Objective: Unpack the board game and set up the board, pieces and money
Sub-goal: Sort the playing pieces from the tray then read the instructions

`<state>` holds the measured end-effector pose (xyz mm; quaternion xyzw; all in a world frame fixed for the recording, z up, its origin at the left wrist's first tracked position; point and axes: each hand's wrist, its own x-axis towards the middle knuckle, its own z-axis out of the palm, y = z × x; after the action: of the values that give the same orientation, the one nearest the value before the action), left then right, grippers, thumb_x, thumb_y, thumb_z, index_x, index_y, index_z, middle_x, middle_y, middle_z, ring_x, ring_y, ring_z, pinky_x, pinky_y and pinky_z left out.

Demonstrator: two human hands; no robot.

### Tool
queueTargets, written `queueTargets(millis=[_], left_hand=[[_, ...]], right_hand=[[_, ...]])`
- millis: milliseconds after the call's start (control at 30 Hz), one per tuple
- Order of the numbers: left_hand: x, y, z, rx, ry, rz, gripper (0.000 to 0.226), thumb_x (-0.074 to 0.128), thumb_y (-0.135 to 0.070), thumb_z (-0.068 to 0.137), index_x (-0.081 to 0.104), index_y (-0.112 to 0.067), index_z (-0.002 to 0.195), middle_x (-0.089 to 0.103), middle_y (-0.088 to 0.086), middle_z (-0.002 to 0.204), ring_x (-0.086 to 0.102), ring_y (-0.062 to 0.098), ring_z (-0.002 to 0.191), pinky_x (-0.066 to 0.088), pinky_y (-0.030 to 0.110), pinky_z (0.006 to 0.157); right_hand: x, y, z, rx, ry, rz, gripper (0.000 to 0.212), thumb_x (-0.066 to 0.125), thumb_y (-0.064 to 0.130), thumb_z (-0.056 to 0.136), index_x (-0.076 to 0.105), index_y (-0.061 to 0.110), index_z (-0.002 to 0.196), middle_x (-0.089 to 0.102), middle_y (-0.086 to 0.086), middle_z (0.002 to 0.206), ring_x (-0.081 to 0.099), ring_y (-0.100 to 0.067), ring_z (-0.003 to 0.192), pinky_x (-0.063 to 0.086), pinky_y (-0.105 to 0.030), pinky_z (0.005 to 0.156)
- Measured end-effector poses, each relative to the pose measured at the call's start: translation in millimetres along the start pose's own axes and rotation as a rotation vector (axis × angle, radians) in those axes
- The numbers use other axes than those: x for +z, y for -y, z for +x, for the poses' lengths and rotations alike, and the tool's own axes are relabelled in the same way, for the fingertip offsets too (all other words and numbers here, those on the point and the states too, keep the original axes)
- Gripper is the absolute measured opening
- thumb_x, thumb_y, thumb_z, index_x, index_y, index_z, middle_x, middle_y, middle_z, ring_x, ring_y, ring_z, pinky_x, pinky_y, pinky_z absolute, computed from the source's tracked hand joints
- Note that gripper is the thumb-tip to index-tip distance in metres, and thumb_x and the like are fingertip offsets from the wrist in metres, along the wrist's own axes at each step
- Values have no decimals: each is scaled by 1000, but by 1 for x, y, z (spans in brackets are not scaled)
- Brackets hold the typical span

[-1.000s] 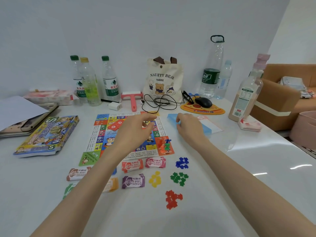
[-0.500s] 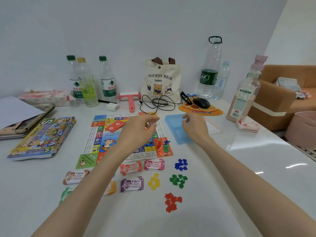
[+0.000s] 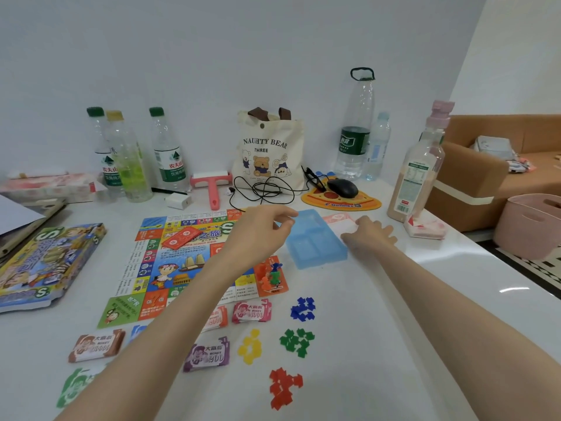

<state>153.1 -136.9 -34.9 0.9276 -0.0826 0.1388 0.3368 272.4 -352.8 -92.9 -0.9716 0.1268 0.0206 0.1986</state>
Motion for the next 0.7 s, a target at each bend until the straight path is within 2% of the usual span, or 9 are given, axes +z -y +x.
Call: queueTargets(millis=[233,333,433,500,600,667,700], left_hand=[[11,3,12,0,6,20,28,50,-24,96,64,-27,120,69,-13,108,60,1,85,44,19,74],[17,2,13,4,5,13,28,50,-23,96,65,-26,119,69,-14,107,58,-1,82,44,19,74],[19,1,12,4,-1,15,28,50,-22,96,65,-26,120,69,-14,106,58,-3,79,47,20,76],[19,1,11,3,-2,19,28,50,-22,96,64,-26,120,68,-15,106,57,-5,78,47,20,75],[15,2,10,-1,-9,17,28,49,-22,96,64,-27,120,67,-16,107,57,-3,80,45,19,74],[11,2,8,-6,-9,11,28,49,-23,96,64,-27,121,67,-16,109,58,-2,82,45,20,75],[9,2,6,-8,-12,2,28,50,-23,96,64,-27,121,67,-15,109,58,-1,83,45,20,77]], right_hand=[[-8,0,13,81,54,50,77,73,45,77,36,20,140,43,-9,138,32,-34,131,32,-42,102],[-13,1,14,125,64,49,97,77,48,72,21,18,146,43,-11,141,33,-34,132,30,-42,104],[-16,3,13,147,78,44,107,77,45,74,8,14,150,37,-12,147,19,-36,141,23,-43,112],[-16,4,10,156,51,38,100,78,41,75,16,13,148,36,-11,148,15,-34,143,21,-43,112],[-17,4,4,126,-41,-1,61,72,29,82,41,14,131,46,-11,138,22,-33,139,23,-42,109],[-21,5,2,70,-126,-1,35,59,20,90,51,13,123,51,-13,133,29,-35,136,27,-43,107],[-24,5,0,37,-172,12,28,53,17,92,55,12,120,54,-14,128,35,-36,131,31,-43,105]])
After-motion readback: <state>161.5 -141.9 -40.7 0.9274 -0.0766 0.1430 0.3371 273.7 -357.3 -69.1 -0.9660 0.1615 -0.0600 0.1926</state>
